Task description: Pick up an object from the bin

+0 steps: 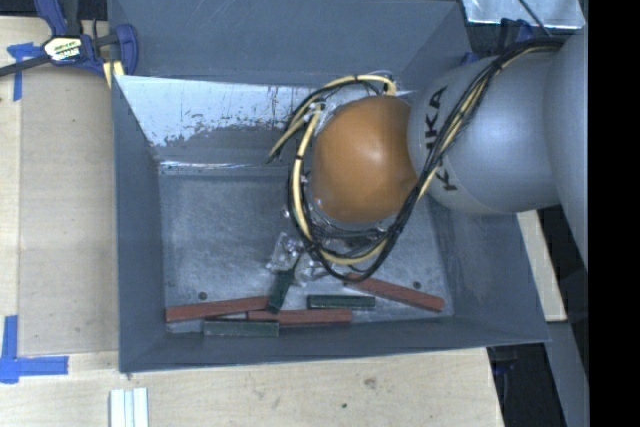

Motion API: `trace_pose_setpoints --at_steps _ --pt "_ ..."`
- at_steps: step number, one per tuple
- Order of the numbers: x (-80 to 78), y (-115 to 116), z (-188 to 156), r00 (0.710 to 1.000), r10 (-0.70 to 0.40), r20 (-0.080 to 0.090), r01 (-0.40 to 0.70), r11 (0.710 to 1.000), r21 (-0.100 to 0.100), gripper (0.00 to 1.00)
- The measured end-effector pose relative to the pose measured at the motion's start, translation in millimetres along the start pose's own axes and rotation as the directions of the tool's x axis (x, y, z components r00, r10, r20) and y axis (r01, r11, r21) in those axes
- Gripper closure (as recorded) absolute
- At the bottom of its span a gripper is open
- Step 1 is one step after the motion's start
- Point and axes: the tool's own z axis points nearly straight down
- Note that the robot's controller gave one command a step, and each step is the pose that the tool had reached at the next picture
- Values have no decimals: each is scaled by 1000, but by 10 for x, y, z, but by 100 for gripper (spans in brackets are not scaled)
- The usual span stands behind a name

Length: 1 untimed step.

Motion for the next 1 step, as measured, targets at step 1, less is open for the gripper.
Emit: trace_pose_setpoints --at_steps 1 --pt "-35 56 -319 1000 4 -8 -4 1000 -14 100"
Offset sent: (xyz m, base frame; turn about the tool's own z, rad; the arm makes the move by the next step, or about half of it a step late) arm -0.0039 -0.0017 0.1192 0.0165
